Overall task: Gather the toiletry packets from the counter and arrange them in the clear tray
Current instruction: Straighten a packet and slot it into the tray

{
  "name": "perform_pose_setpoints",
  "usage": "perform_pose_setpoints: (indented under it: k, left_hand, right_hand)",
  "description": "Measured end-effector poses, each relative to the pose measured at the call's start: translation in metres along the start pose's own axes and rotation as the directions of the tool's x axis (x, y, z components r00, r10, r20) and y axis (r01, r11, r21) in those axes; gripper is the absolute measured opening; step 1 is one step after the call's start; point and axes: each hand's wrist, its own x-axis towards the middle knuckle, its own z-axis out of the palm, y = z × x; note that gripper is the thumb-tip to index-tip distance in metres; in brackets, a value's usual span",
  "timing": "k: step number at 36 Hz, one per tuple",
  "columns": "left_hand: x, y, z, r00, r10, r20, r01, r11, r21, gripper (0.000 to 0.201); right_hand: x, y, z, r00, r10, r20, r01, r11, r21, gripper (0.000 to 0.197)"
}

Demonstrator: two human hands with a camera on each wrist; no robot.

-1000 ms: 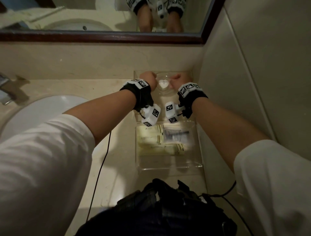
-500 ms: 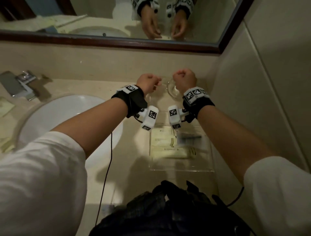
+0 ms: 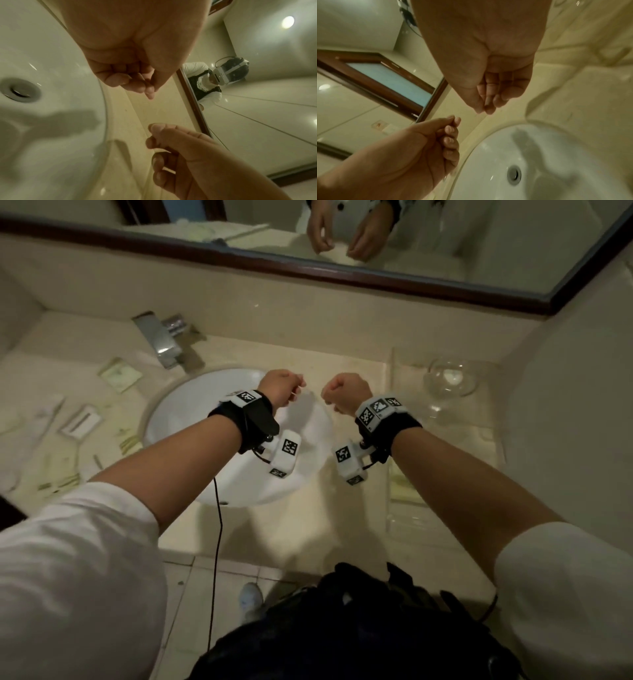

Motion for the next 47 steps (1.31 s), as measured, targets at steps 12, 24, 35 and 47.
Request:
perform_pose_setpoints:
  k: [12, 24, 35, 47]
  left_hand:
    - [-0.045, -0.087, -0.157, 0.98, -0.112, -0.163, 0.112, 0.994, -0.011, 0.027]
    - [-0.078, -0.167, -0.265, 0.925, -0.203, -0.321, 0.237, 0.969, 0.071, 0.016]
    - [-0.089, -0.228, -0.325, 0.92, -0.169, -0.353, 0.354, 0.742, 0.569, 0.036]
    - [-0.082, -0.249, -0.351, 0.942, -0.163, -0.294, 0.333, 0.579, 0.744, 0.071]
  right_hand:
    - [-0.04, -0.071, 0.159, 0.943, 0.001, 0.332, 0.075, 0.973, -0.218, 0.021]
    - [-0.068, -0.109, 0.258, 0.869, 0.02, 0.494, 0.187, 0.911, -0.367, 0.028]
    - [-0.089, -0.126, 0.314, 0.826, -0.039, 0.563, 0.356, 0.81, -0.466, 0.04]
    - [-0.103, -0.136, 0.352, 0.807, -0.075, 0.585, 0.431, 0.752, -0.499, 0.053]
